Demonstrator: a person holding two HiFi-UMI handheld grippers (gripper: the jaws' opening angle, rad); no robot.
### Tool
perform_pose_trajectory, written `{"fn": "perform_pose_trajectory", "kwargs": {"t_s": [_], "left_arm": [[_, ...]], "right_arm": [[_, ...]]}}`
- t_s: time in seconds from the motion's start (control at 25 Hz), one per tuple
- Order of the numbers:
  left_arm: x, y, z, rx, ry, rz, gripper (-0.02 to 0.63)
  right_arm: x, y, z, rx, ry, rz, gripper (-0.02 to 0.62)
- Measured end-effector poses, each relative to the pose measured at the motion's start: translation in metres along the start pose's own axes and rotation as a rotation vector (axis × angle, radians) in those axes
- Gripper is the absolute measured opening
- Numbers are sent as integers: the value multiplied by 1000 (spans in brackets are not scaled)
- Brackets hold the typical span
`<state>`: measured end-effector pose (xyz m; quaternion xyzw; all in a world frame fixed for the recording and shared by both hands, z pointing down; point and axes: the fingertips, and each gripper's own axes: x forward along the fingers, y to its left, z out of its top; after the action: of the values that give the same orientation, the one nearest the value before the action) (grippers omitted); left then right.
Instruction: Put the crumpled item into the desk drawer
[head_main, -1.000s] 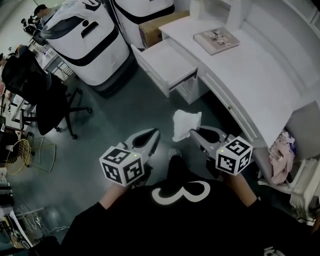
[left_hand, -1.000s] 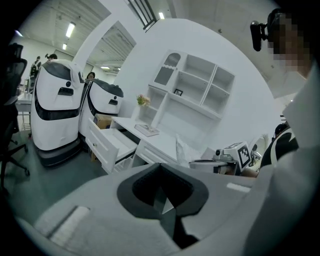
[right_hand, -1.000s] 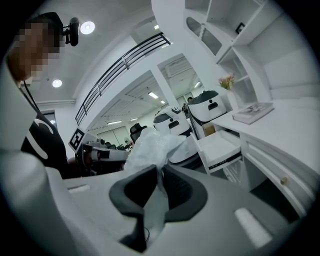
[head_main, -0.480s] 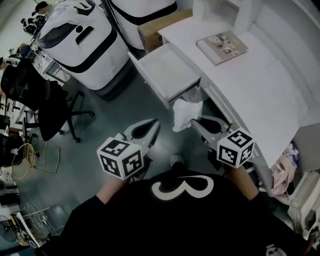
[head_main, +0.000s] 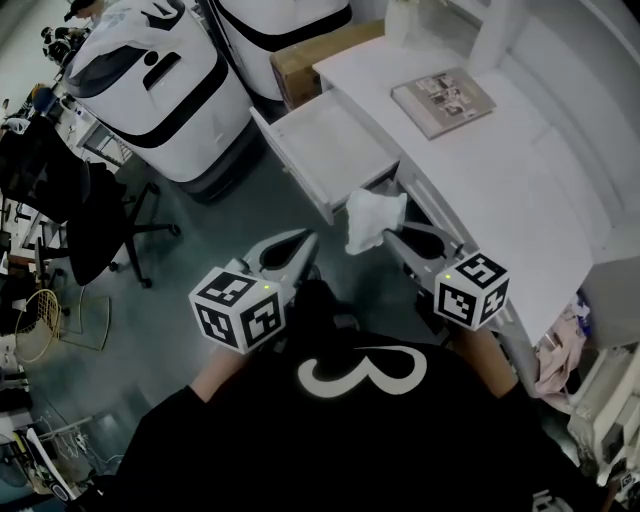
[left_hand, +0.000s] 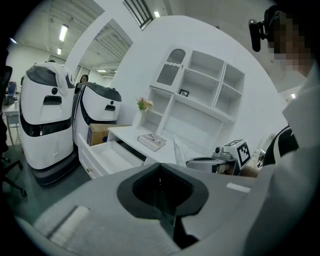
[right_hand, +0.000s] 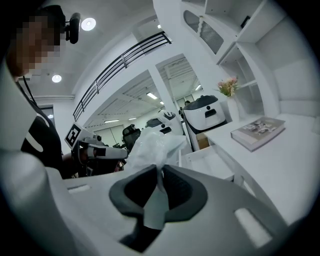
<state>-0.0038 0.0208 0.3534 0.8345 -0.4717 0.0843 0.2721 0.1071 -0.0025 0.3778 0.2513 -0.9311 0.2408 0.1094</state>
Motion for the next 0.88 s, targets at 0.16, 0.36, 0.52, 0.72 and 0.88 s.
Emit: {"fn": "perform_pose_trajectory", "kwargs": {"t_s": [0.16, 0.36, 0.52, 0.72, 0.88], "left_arm": [[10, 13, 8, -2, -1, -7, 9], [29, 38, 26, -9, -1, -23, 9], [52, 67, 40, -19, 22, -39, 9], [83, 107, 59, -26, 53, -60, 9], [107, 139, 70, -22, 93, -74, 9]], "right_arm": [[13, -10, 7, -4, 5, -8, 48], [37, -29, 20, 5, 12, -26, 48], [64, -50, 34, 23, 15, -47, 48], [102, -80, 47, 48, 42, -81, 48], [132, -98, 56, 62, 60, -102, 48]]}}
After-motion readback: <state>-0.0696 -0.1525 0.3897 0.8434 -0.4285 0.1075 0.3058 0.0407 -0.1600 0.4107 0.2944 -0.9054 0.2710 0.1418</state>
